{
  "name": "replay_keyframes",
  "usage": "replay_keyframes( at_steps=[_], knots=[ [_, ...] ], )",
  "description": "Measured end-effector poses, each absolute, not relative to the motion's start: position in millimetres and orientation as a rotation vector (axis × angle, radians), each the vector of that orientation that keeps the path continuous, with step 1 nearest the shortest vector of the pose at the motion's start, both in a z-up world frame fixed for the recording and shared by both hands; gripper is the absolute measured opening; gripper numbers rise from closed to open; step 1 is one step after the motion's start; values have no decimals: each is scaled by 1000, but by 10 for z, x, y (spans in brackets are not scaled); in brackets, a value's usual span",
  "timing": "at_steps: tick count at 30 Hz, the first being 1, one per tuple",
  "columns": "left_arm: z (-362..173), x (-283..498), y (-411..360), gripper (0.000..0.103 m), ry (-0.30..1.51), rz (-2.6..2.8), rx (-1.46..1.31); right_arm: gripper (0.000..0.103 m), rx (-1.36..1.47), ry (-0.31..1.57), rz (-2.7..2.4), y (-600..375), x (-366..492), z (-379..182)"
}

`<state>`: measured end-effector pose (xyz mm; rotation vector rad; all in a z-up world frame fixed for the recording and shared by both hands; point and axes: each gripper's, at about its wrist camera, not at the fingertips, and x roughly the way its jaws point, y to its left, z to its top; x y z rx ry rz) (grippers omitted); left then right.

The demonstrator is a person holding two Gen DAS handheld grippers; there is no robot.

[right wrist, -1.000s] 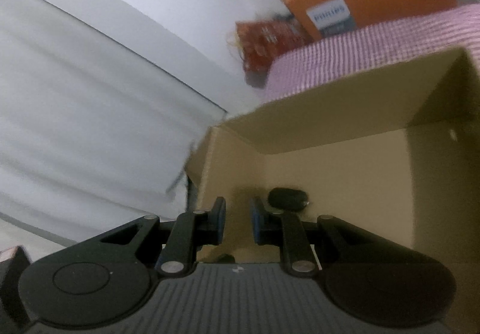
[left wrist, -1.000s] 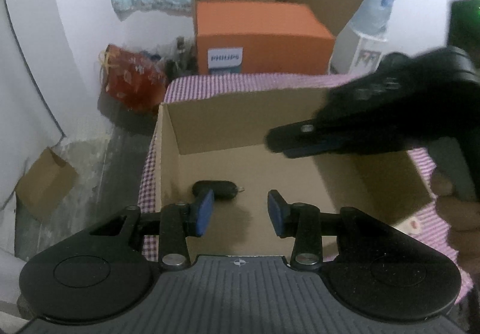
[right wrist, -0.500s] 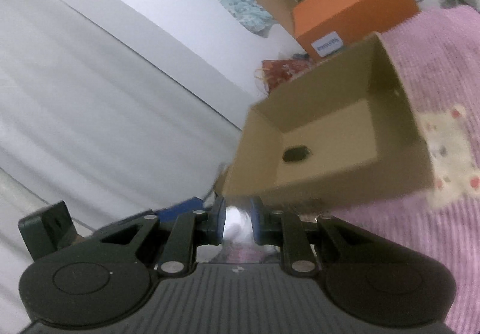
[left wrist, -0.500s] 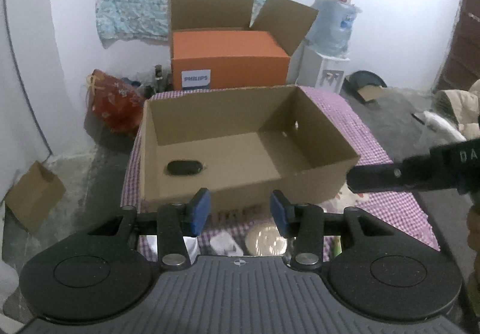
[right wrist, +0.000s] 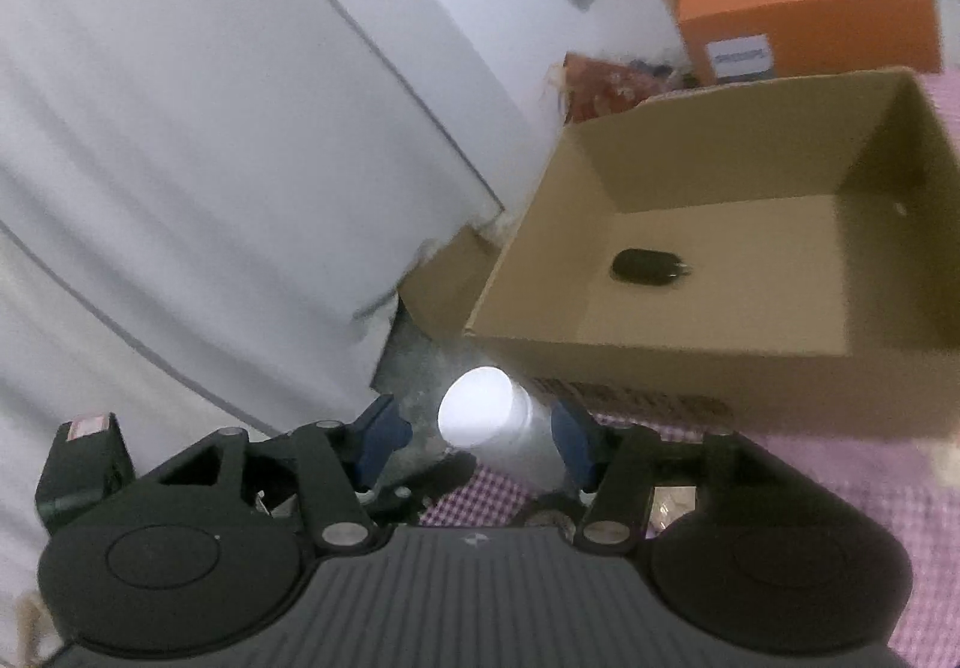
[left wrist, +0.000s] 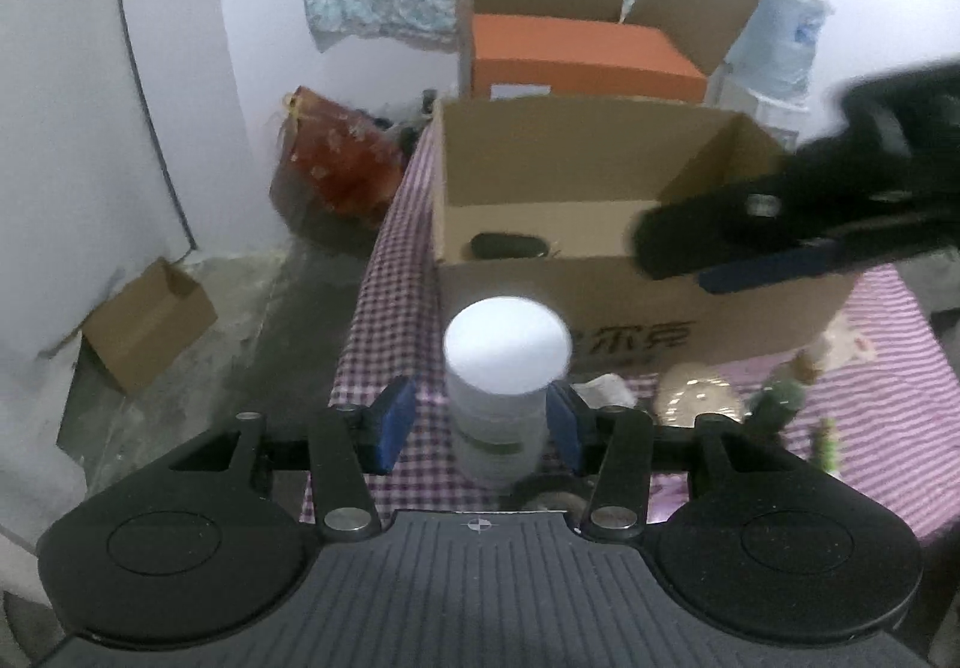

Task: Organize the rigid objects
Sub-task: 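Move the right gripper to the white pill bottle and grasp it, then carry the white bottle into the box, lower it and release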

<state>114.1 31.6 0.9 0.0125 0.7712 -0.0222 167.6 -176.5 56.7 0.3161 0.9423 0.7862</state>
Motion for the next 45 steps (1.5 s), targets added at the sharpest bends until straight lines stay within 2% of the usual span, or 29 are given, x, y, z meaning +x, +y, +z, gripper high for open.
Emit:
replay_keyframes(
  at_steps=[11, 16, 26, 29, 33, 37, 45],
  knots=[
    [-226, 1407, 389, 50, 792, -96, -5, 59, 163, 1050, 753, -1142, 2021, 217],
    [-254, 1377, 375, 49, 776, -94, -12, 52, 197, 1089, 780, -1097, 2068, 128],
    [44, 1138, 363, 35, 703, -80, -8, 49, 194, 1047, 811, -1122, 1905, 333],
    [129, 1086, 324, 35, 670, -94, -3, 48, 186, 1019, 825, -1135, 1824, 448],
    [-32, 1116, 249, 35, 691, -94, 23, 47, 171, 1003, 815, -1143, 1812, 426],
    [-132, 1108, 235, 35, 712, -107, 9, 39, 189, 1035, 807, -1148, 1813, 298],
    [-125, 1189, 287, 37, 724, -108, 14, 40, 193, 1035, 788, -1201, 1882, 260]
  ],
)
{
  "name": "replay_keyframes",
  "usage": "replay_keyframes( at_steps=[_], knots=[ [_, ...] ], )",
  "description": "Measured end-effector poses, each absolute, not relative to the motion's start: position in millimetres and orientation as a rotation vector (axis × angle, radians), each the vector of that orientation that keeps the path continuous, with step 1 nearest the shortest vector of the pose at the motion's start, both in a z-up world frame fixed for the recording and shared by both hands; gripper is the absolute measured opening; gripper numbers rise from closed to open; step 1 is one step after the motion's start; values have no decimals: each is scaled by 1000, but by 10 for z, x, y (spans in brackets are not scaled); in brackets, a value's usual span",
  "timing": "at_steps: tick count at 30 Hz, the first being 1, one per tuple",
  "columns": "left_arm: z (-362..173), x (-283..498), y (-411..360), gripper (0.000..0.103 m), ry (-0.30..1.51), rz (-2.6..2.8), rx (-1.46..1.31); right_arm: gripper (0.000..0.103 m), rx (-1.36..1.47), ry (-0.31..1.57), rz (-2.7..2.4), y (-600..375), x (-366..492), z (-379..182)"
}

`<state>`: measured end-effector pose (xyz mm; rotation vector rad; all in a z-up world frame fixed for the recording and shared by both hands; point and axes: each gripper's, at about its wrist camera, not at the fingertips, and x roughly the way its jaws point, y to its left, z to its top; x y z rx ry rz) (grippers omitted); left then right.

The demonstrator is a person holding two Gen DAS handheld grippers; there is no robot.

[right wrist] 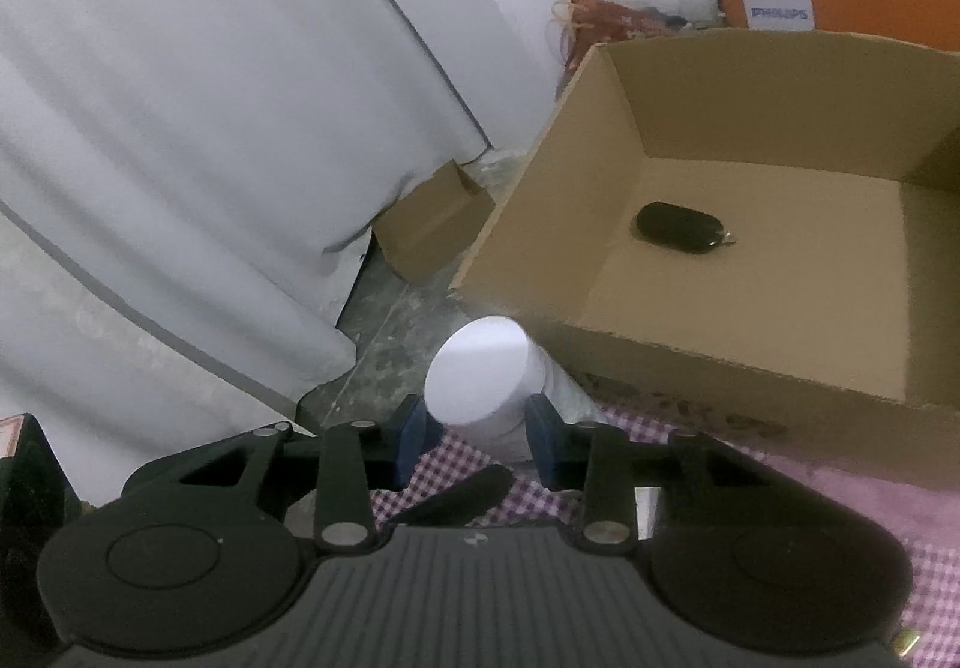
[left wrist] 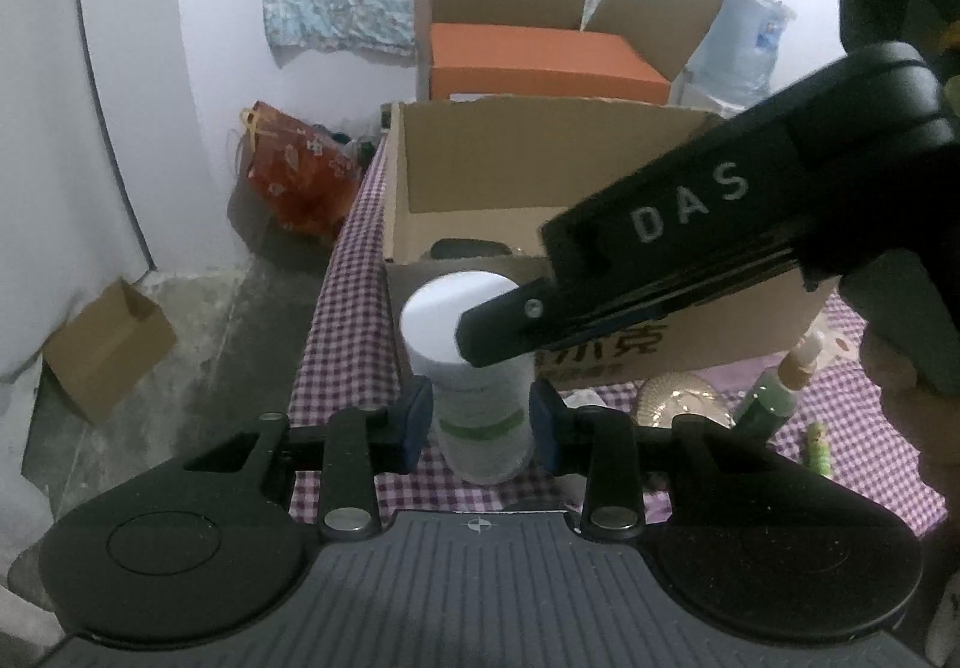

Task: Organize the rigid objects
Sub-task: 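Carry the white bottle into the box, lower it and release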

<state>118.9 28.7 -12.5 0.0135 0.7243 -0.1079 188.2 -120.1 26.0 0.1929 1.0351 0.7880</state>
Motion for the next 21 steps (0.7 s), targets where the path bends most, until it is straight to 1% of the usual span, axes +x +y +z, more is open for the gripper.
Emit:
replay_keyframes(
  at_steps=[2, 5, 12, 21],
  knots=[
    [-120, 1226, 303, 38, 725, -112, 11, 40, 194, 1037, 783, -1213, 1907, 267],
    [-135, 1271, 324, 44, 737, -128, -1, 43, 196, 1037, 771, -1220, 1950, 263],
    [-185, 1386, 319, 50, 744, -136, -12, 46, 221, 1050, 759, -1193, 2061, 166],
    [-208, 1374, 324, 51, 732, -127, -41, 47, 276, 1063, 768, -1237, 2151, 68]
  ],
)
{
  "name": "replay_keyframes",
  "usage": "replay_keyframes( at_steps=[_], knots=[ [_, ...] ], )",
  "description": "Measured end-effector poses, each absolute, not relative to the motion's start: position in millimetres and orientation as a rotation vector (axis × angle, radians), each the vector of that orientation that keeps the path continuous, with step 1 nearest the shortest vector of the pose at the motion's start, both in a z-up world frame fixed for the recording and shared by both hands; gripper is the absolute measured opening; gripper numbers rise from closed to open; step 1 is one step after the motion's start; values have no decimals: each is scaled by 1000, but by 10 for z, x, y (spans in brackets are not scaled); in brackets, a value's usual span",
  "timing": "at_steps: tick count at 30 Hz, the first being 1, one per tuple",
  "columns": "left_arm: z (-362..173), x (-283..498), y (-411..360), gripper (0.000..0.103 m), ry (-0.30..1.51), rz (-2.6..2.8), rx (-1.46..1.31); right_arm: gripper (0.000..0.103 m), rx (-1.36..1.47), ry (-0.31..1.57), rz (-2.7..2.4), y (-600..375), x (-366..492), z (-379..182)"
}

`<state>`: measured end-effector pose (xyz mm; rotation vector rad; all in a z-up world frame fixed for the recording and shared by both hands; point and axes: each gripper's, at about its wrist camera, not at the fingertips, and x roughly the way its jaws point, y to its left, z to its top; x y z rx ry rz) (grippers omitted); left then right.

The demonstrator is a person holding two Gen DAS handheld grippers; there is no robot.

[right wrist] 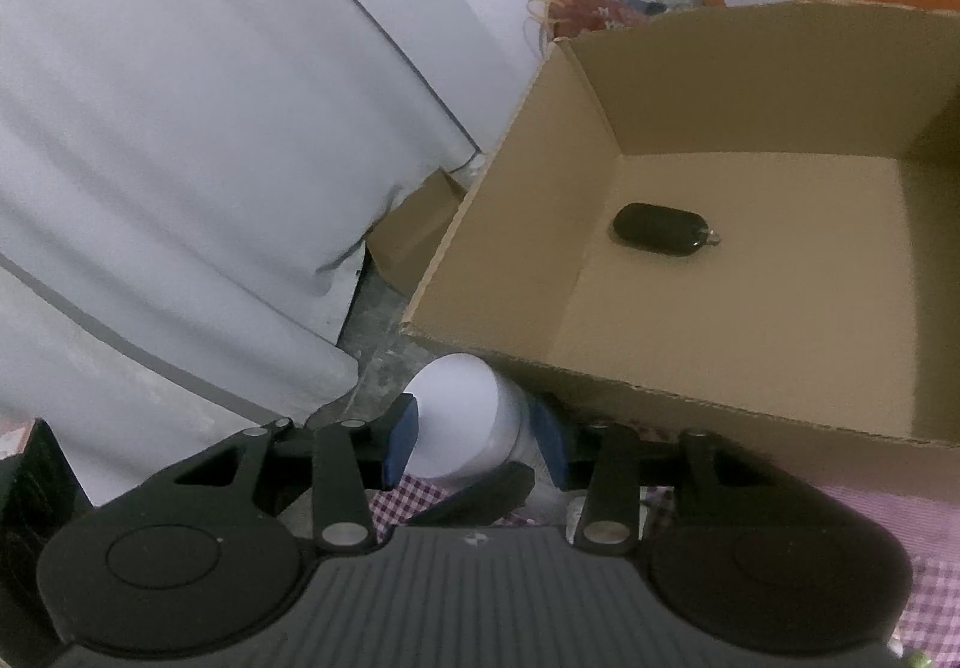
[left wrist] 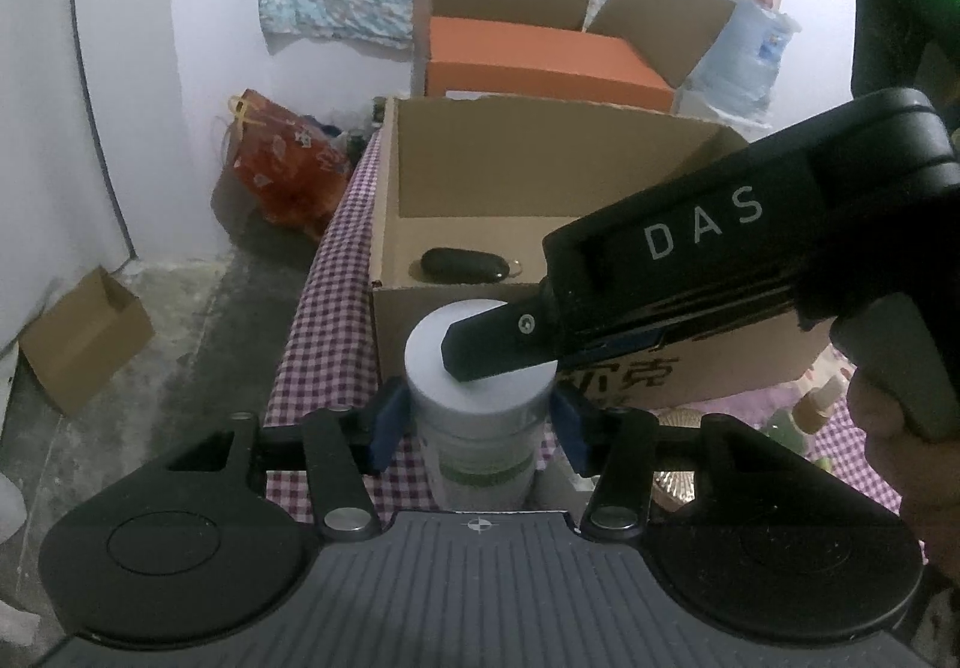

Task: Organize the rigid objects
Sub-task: 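Carry the white bottle into the box, lower it and release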

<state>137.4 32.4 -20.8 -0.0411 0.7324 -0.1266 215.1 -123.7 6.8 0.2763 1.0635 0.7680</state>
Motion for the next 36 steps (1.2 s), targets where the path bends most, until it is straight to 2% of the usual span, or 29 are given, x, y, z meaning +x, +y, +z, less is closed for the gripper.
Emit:
replay_keyframes(
  at_steps=[9, 18, 27, 36],
  knots=[
    [8, 1246, 354, 51, 707, -93, -53, 46, 292, 1054, 789, -1208, 2079, 194],
    [630, 1188, 316, 51, 611, -76, -34, 46, 312, 937, 852, -1271, 1952, 784],
    [892, 1836, 38, 51, 605, -142, -14, 47, 331, 861, 788, -1523, 2371, 1208],
    [604, 2666, -224, 51, 728, -181, -18, 46, 389, 941, 697, -1754, 3280, 875]
  ],
)
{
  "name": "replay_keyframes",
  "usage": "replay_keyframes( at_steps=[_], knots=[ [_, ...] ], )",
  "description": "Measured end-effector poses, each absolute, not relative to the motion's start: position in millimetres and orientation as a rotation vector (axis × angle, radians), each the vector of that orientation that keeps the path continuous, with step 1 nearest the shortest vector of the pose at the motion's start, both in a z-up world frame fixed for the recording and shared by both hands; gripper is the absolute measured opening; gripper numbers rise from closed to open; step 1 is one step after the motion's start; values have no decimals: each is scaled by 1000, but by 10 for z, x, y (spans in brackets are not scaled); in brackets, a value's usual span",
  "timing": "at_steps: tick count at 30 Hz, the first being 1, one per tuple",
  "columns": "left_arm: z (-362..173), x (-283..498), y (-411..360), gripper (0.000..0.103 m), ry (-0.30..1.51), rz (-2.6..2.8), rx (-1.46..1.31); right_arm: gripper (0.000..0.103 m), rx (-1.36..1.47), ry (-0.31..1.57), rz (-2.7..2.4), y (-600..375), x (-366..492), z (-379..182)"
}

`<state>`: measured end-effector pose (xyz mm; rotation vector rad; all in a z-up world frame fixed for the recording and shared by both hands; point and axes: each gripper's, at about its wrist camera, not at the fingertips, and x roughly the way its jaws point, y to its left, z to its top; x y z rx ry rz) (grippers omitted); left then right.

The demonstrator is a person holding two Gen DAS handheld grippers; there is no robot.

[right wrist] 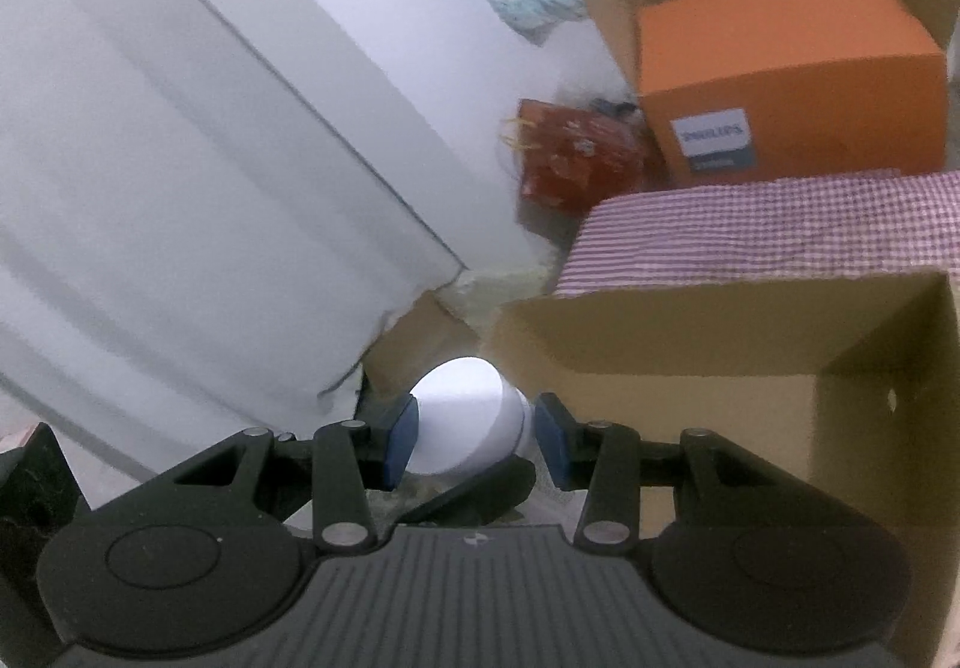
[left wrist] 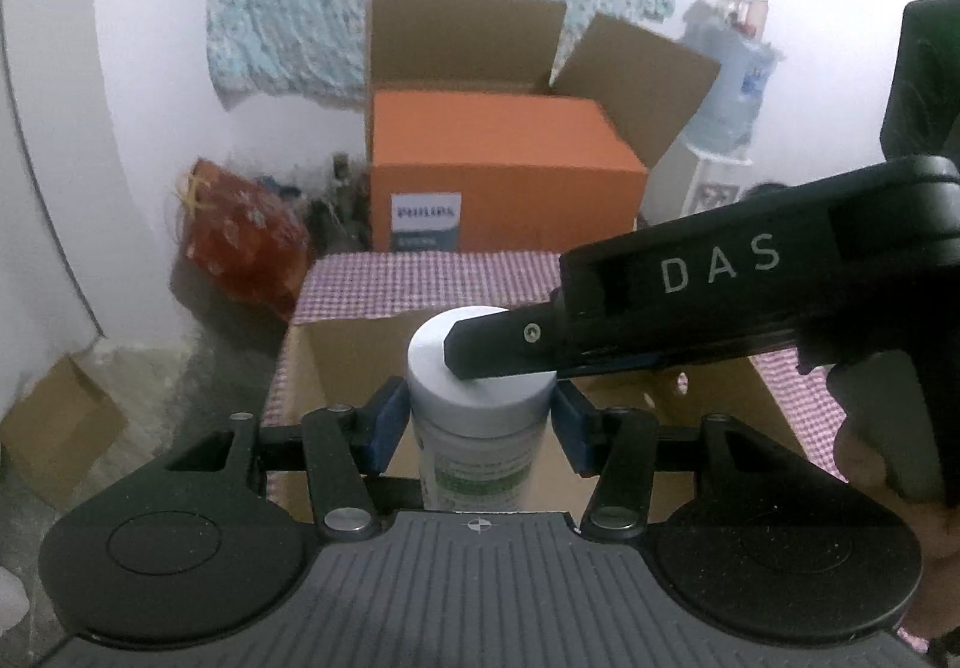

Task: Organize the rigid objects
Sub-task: 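Carry the white bottle into the box, lower it and release, then move the right gripper to the pink lid and grasp its rim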

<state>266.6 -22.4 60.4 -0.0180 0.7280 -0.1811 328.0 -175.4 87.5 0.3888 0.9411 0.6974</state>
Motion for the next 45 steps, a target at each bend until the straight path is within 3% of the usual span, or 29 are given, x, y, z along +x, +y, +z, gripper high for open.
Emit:
replay_keyframes(
  at_steps=[14, 22, 29, 40, 45],
  knots=[
    [142, 3278, -347, 51, 895, -158, 19, 46, 367, 1028, 642, -1770, 3941, 193],
    [228, 3225, -287, 54, 906, -158, -21, 52, 375, 1051, 628, -1773, 4024, 104],
    [477, 2965, -281, 58, 849, -172, -13, 54, 436, 968, 631, -2073, 3796, 421],
    [1044, 2046, -142, 60, 699, -205, -42, 56, 567, 717, 730, -2854, 2569, 1226],
    [1039, 1549, -74, 61, 680, -207, -20, 61, 578, 620, 758, -3127, 1935, 1377]
  ],
)
